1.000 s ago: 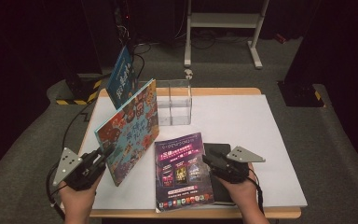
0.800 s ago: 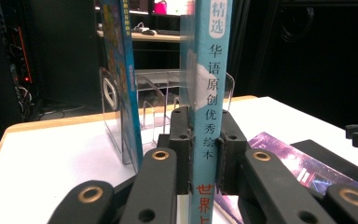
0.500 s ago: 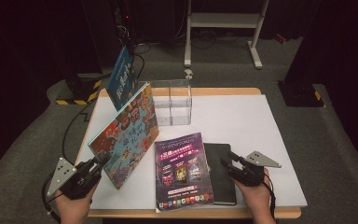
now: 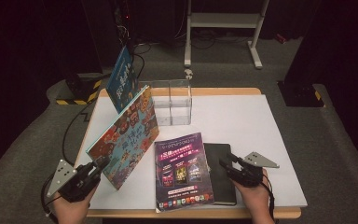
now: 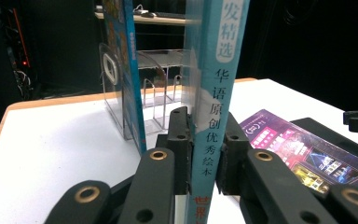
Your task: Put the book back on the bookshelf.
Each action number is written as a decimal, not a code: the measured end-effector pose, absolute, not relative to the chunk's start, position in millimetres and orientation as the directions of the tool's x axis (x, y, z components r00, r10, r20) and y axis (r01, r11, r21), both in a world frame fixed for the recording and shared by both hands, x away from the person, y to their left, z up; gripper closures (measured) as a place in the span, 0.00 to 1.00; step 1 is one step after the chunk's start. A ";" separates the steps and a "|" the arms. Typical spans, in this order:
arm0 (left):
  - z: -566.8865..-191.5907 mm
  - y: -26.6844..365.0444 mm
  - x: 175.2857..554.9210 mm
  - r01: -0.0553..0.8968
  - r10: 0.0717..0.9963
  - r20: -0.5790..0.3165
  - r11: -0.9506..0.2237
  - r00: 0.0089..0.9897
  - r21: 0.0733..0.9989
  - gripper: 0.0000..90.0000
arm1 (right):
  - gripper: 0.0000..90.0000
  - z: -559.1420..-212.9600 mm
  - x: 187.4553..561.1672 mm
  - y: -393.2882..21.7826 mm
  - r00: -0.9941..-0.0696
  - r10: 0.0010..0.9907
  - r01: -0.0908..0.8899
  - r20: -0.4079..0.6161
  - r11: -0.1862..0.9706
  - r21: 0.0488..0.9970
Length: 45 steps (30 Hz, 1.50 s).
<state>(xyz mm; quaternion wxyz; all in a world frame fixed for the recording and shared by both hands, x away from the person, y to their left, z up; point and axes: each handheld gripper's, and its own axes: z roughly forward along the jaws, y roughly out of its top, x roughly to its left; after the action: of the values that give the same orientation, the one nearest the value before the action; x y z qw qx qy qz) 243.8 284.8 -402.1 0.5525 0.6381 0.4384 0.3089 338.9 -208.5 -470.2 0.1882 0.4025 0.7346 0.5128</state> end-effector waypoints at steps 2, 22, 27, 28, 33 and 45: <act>-401.6 284.3 244.0 0.222 0.904 -0.094 -0.001 0.416 0.975 0.87 | 0.61 -469.7 338.4 -209.3 -0.605 0.785 0.395 0.135 0.149 0.907; -376.7 272.3 264.7 0.202 0.890 -0.060 -0.037 0.452 0.979 0.76 | 0.61 -467.7 336.7 -212.9 -0.607 0.782 0.386 0.142 0.134 0.913; -366.7 269.5 275.0 0.212 0.889 -0.054 -0.049 0.455 0.976 0.75 | 0.61 -467.0 336.5 -214.2 -0.605 0.782 0.387 0.150 0.124 0.914; -365.5 269.0 275.8 0.214 0.890 -0.052 -0.052 0.452 0.975 0.75 | 0.61 -466.8 336.4 -214.4 -0.605 0.781 0.387 0.152 0.122 0.914; -364.5 269.2 278.8 0.214 0.890 -0.061 -0.042 0.451 0.976 0.83 | 0.61 -466.9 336.4 -214.9 -0.604 0.781 0.389 0.158 0.116 0.914; -362.3 260.8 283.0 0.211 0.885 -0.058 -0.047 0.462 0.976 0.85 | 0.61 -468.5 336.7 -215.4 -0.605 0.779 0.392 0.163 0.113 0.913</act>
<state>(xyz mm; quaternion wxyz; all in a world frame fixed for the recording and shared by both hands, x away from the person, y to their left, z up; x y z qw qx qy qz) 283.0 260.8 -362.3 0.5492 0.6553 0.4183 0.3065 336.7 -215.4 -468.5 0.1830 0.4048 0.7232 0.5287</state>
